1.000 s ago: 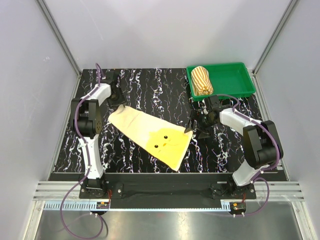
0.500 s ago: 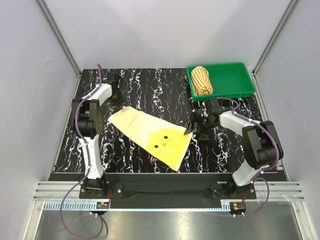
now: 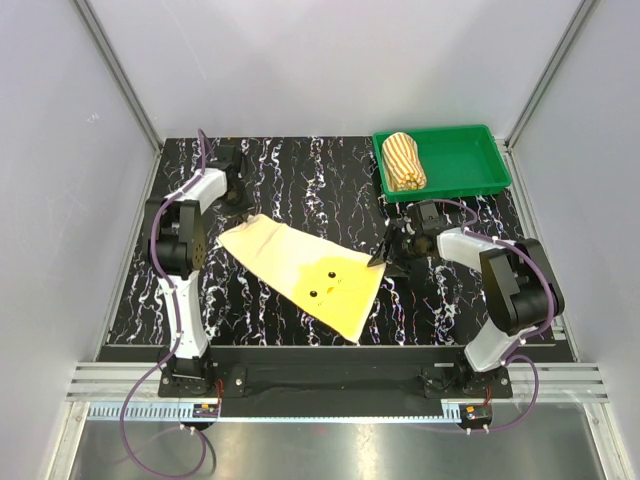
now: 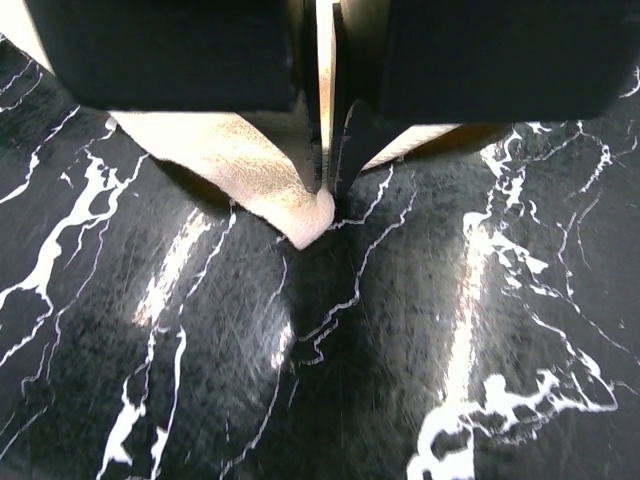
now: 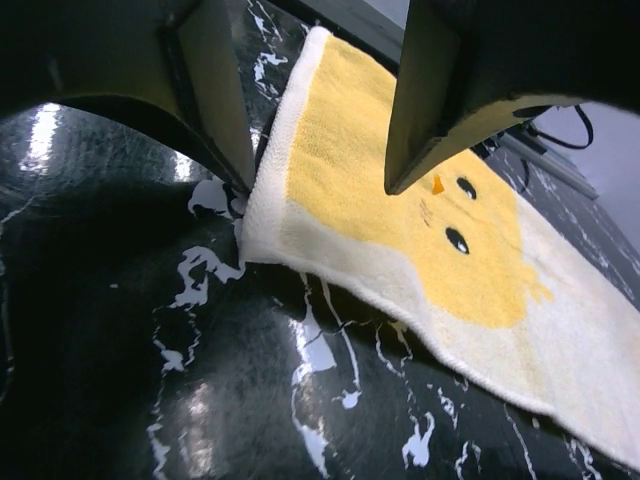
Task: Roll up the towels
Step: Flatten the towel
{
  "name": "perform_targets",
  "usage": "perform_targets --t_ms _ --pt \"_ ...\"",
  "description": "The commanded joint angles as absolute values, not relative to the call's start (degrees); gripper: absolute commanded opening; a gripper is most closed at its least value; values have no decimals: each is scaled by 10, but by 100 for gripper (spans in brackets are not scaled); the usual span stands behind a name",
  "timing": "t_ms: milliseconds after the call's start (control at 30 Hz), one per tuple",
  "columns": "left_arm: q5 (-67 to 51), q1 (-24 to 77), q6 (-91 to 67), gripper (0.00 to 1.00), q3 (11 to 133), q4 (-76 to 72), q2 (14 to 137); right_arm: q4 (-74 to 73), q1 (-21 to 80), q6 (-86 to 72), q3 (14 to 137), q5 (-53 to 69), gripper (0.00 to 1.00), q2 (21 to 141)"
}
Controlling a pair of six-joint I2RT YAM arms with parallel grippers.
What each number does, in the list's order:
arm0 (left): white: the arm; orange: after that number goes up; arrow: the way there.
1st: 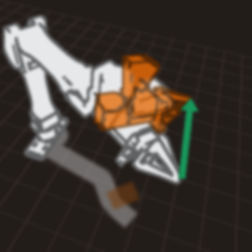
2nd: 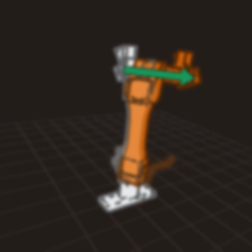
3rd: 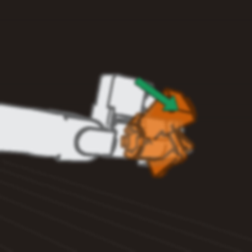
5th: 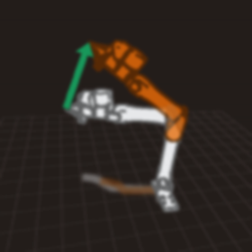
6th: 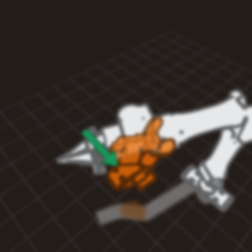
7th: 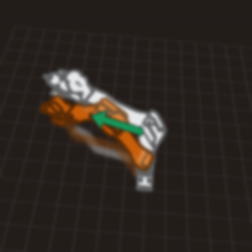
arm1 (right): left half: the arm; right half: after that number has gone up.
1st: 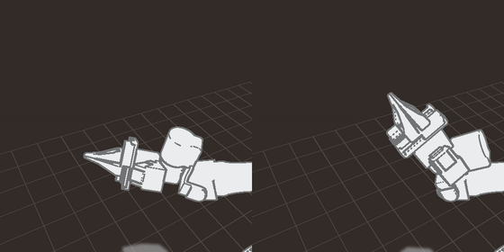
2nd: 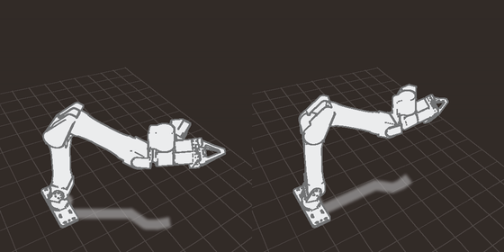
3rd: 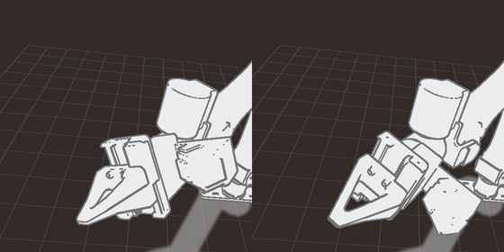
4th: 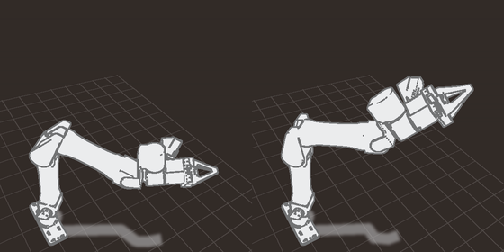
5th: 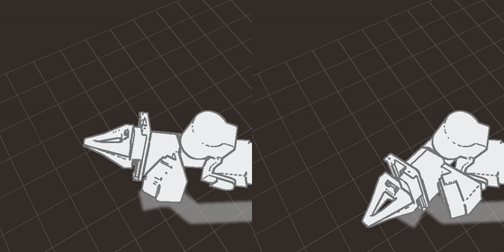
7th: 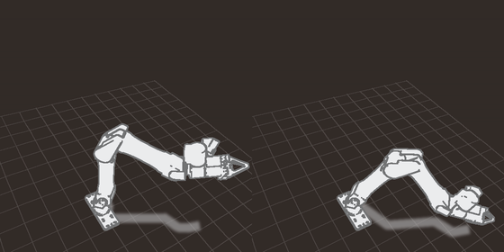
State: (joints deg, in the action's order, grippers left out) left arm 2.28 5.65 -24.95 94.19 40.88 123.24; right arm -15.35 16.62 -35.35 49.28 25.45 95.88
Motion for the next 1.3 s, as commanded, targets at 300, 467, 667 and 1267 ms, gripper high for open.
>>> perform_targets --t_ms 300,467,667,1267 --pt "14 76 -250 0 918 415 1198 -92 188 -359 491 187 9 1020" --pt "13 81 -251 0 907 414 1179 -76 196 -365 482 180 0 1010" --pt "13 81 -258 0 865 421 1079 -133 196 -350 505 156 0 913" --pt "-10 115 -243 0 779 557 589 -471 196 -340 627 97 0 469"
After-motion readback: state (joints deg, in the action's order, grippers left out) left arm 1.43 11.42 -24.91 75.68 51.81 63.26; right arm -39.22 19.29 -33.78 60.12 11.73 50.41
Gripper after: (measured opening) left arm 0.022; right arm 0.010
